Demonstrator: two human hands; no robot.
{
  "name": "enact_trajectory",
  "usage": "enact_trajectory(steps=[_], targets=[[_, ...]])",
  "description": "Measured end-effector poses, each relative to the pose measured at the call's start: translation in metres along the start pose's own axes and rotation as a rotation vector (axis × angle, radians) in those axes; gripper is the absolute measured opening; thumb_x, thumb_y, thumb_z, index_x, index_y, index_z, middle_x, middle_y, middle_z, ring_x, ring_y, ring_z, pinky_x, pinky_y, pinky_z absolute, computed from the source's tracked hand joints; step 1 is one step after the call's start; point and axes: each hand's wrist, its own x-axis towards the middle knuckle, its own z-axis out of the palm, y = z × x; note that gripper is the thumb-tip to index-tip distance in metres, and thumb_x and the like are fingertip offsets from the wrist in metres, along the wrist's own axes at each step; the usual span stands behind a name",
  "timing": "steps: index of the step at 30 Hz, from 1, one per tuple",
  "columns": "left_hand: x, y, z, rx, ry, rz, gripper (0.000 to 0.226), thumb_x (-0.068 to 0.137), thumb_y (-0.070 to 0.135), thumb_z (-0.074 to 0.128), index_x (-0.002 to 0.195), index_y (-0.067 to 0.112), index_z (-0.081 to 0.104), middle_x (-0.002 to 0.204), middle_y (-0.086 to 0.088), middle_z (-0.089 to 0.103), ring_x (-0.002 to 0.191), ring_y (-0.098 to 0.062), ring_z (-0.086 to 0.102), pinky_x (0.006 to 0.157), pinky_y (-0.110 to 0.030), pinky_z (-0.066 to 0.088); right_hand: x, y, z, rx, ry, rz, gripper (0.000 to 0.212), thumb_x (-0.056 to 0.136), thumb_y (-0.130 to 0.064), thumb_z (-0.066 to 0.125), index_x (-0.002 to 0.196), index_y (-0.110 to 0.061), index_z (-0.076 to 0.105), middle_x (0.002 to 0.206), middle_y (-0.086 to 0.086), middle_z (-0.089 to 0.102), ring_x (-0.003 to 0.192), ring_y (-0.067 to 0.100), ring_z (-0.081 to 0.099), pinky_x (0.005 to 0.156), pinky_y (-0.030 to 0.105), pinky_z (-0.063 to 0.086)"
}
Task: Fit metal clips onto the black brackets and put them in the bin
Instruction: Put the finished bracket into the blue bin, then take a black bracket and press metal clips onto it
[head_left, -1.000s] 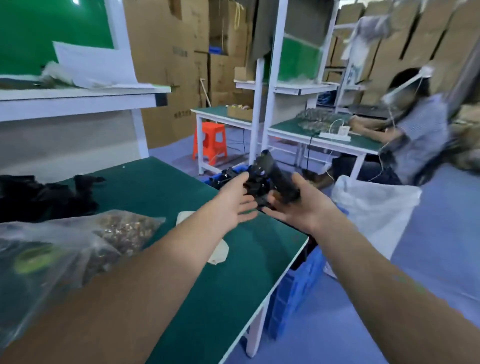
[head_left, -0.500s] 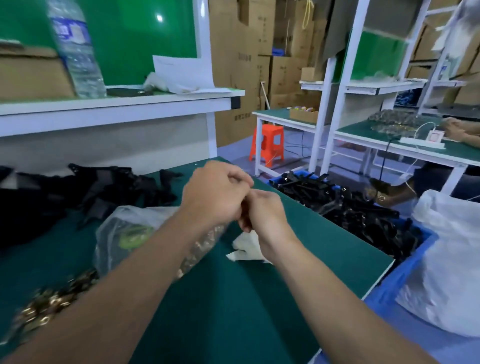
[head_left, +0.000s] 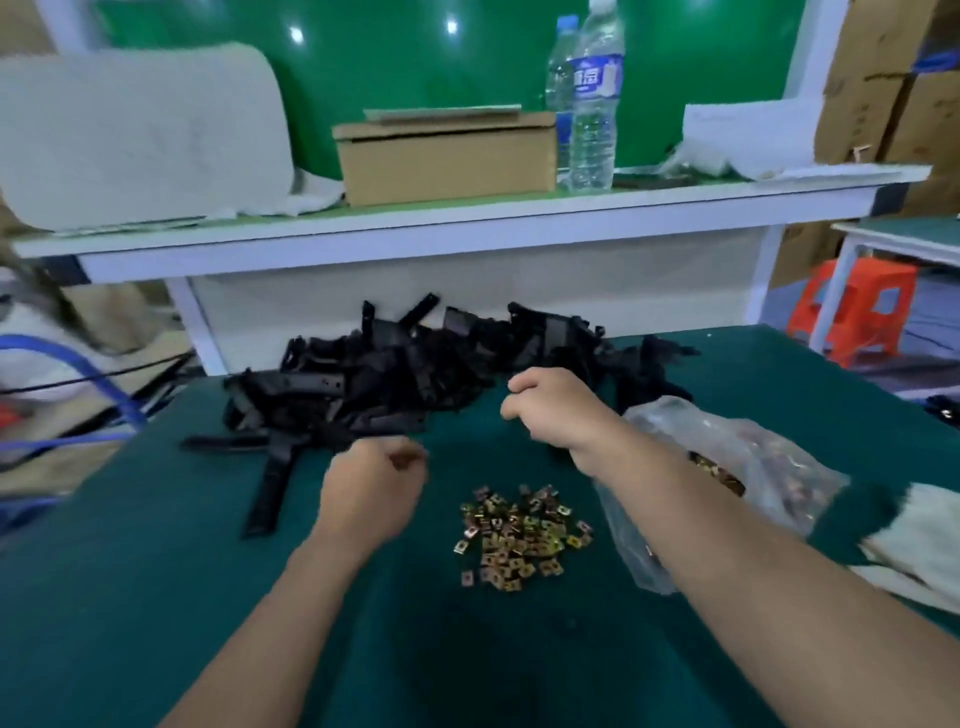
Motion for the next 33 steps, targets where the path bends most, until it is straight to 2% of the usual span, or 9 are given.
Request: enact_trajectory(steps=[3, 7, 10, 13, 18, 24, 26, 28, 33], targets=[[-0.009, -0.034, 0.032, -0.013, -0.149, -0.007, 0.026, 0.087, 0.036, 0.072, 0.113, 0.034, 0.077, 0.11, 0.011, 0.076, 0.107, -0.014, 0.068, 0.091, -0.023, 0.049, 0.043, 0.009, 0.034, -0.31, 0.079, 0.084, 0.06, 0.095, -0.028, 0.064, 0.147, -0.006, 0.042, 0.143, 0.015, 0.05, 0.127, 0.036, 0.052, 0.095, 0.047, 0.052], [-0.01, -0.043, 0.059, 0.14, -0.181, 0.161, 0.05, 0.087, 0.06, 0.057, 0.131, 0.039, 0.065, 0.128, 0.013, 0.062, 0.12, -0.016, 0.052, 0.105, -0.036, 0.042, 0.076, 0.043, 0.054, -0.694, 0.25, 0.121, 0.068, 0.097, -0.051, 0.061, 0.147, -0.014, 0.035, 0.151, 0.012, 0.035, 0.135, 0.035, 0.037, 0.102, 0.049, 0.043], [-0.004, -0.042, 0.068, 0.178, -0.17, 0.237, 0.052, 0.088, 0.061, 0.051, 0.134, 0.041, 0.062, 0.126, 0.014, 0.06, 0.118, -0.014, 0.048, 0.102, -0.035, 0.042, 0.087, 0.067, 0.055, -0.727, 0.248, 0.145, 0.064, 0.096, -0.049, 0.062, 0.143, -0.012, 0.038, 0.143, 0.014, 0.044, 0.128, 0.035, 0.044, 0.094, 0.046, 0.045], [0.003, -0.043, 0.074, 0.118, -0.154, 0.294, 0.033, 0.094, 0.045, 0.06, 0.125, 0.039, 0.07, 0.121, 0.016, 0.062, 0.114, -0.01, 0.049, 0.094, -0.025, 0.039, 0.097, 0.071, 0.052, -0.728, 0.264, 0.08, 0.054, 0.094, -0.023, 0.067, 0.139, -0.014, 0.039, 0.134, 0.014, 0.048, 0.12, 0.035, 0.048, 0.079, 0.042, 0.043], [0.003, -0.051, 0.074, 0.051, -0.077, 0.292, 0.015, 0.092, 0.036, 0.07, 0.105, 0.038, 0.076, 0.106, 0.022, 0.069, 0.104, -0.001, 0.055, 0.085, -0.02, 0.041, 0.093, 0.06, 0.047, -0.69, 0.211, 0.133, 0.067, 0.083, -0.005, 0.072, 0.139, -0.018, 0.037, 0.133, 0.012, 0.043, 0.105, 0.033, 0.051, 0.072, 0.04, 0.044], [0.003, -0.048, 0.065, -0.185, -0.043, 0.036, 0.012, 0.084, 0.031, 0.081, 0.085, 0.042, 0.076, 0.082, 0.026, 0.071, 0.084, 0.008, 0.063, 0.078, -0.017, 0.053, 0.038, 0.042, 0.038, -0.261, 0.296, -0.01, 0.094, 0.073, -0.012, 0.079, 0.151, -0.033, 0.031, 0.076, -0.001, 0.068, 0.058, 0.012, 0.067, 0.052, 0.032, 0.057], [-0.001, -0.048, 0.063, -0.248, -0.023, -0.022, 0.016, 0.085, 0.03, 0.081, 0.079, 0.043, 0.074, 0.076, 0.029, 0.07, 0.081, 0.014, 0.062, 0.068, -0.005, 0.047, 0.01, 0.043, 0.042, -0.22, 0.297, -0.15, 0.09, 0.072, -0.021, 0.082, 0.148, -0.036, 0.037, 0.083, -0.008, 0.067, 0.056, -0.002, 0.064, 0.043, 0.016, 0.046], [-0.008, -0.051, 0.061, -0.301, 0.011, -0.047, 0.016, 0.088, 0.026, 0.076, 0.079, 0.039, 0.071, 0.078, 0.03, 0.07, 0.079, 0.011, 0.063, 0.061, -0.001, 0.041, -0.014, 0.053, 0.051, -0.28, 0.259, -0.24, 0.076, 0.071, -0.032, 0.086, 0.138, -0.038, 0.052, 0.096, -0.015, 0.063, 0.068, -0.014, 0.061, 0.046, 0.01, 0.044], [-0.026, -0.067, 0.036, -0.481, 0.066, -0.021, 0.02, 0.093, 0.013, 0.053, 0.08, 0.028, 0.057, 0.067, 0.007, 0.067, 0.056, -0.003, 0.051, 0.053, -0.014, 0.039, -0.032, 0.075, 0.065, -0.294, 0.144, -0.305, 0.047, 0.078, -0.033, 0.084, 0.122, -0.036, 0.067, 0.098, -0.024, 0.069, 0.086, -0.002, 0.066, 0.076, 0.018, 0.053]])
